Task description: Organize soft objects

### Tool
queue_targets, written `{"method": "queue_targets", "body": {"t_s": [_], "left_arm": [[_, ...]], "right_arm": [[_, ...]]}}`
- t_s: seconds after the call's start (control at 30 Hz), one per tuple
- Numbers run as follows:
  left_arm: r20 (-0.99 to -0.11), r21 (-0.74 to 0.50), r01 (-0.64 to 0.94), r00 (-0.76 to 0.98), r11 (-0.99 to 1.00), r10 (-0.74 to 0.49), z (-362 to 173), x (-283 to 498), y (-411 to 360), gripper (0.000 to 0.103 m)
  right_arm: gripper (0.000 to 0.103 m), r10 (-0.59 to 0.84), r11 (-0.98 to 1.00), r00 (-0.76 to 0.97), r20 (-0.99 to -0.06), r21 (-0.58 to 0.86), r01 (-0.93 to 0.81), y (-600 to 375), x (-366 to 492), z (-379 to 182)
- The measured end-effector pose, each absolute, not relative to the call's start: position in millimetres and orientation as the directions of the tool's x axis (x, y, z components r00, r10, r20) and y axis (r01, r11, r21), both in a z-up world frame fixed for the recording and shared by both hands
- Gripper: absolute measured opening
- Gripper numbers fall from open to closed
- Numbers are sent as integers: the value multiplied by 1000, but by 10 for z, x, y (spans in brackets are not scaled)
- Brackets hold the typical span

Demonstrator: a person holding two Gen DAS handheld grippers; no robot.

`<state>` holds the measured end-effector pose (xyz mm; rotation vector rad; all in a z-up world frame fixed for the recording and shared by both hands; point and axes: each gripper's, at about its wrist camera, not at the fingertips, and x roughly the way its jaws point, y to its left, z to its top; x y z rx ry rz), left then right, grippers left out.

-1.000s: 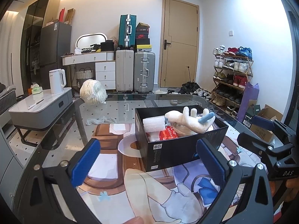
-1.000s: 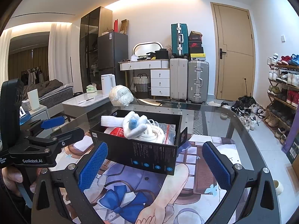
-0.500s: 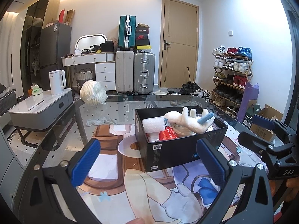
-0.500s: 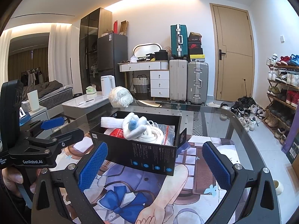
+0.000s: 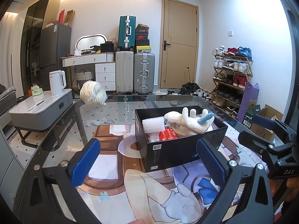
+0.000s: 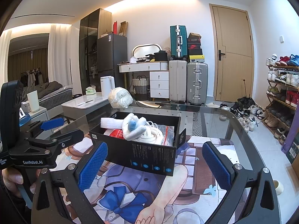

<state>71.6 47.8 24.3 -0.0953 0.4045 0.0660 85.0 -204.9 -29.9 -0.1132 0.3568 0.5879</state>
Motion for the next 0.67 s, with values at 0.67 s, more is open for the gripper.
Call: {"method": "queue_targets", "body": {"t_s": [0.67], "left_arm": [[-396, -77, -85, 917, 993, 48, 267, 708, 481, 103]], "right_arm": [[103, 522, 828, 774, -358, -3, -560, -2050, 841, -321]]}}
